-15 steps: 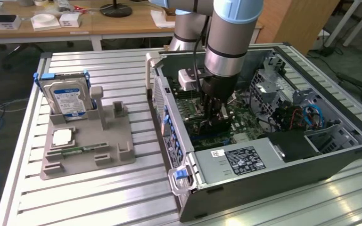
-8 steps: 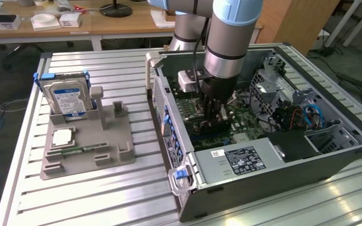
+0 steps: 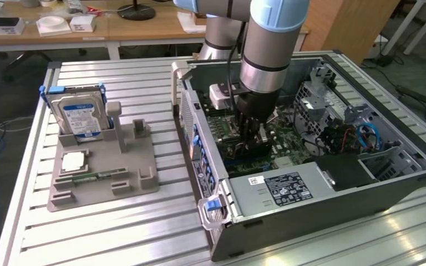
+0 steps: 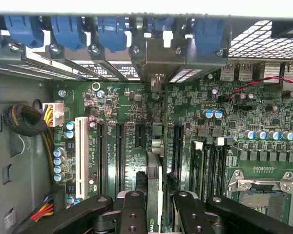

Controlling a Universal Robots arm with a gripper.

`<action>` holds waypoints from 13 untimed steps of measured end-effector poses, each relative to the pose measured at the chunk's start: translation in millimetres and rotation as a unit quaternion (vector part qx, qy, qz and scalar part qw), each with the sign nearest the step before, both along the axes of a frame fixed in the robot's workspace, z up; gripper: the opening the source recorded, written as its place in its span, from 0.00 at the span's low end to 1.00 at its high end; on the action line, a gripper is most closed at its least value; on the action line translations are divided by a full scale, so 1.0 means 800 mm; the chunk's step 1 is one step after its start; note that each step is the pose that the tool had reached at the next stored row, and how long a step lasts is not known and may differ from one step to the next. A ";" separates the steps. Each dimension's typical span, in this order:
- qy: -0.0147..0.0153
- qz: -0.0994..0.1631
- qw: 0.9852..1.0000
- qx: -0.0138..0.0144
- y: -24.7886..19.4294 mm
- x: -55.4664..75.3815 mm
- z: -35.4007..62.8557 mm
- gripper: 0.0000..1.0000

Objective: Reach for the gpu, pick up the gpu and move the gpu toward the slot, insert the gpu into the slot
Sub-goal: 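Insert the gpu into the slot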

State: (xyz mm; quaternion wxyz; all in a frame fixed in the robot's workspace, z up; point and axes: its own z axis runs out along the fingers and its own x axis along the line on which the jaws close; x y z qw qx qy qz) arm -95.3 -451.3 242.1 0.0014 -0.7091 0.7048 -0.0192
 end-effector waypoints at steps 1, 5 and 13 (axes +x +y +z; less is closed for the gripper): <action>0.000 0.000 1.000 0.000 0.0000 0.000 0.000 0.26; 0.000 0.000 1.000 0.000 0.0000 0.000 0.000 0.26; -0.002 0.000 1.000 0.000 0.0002 -0.001 0.012 0.33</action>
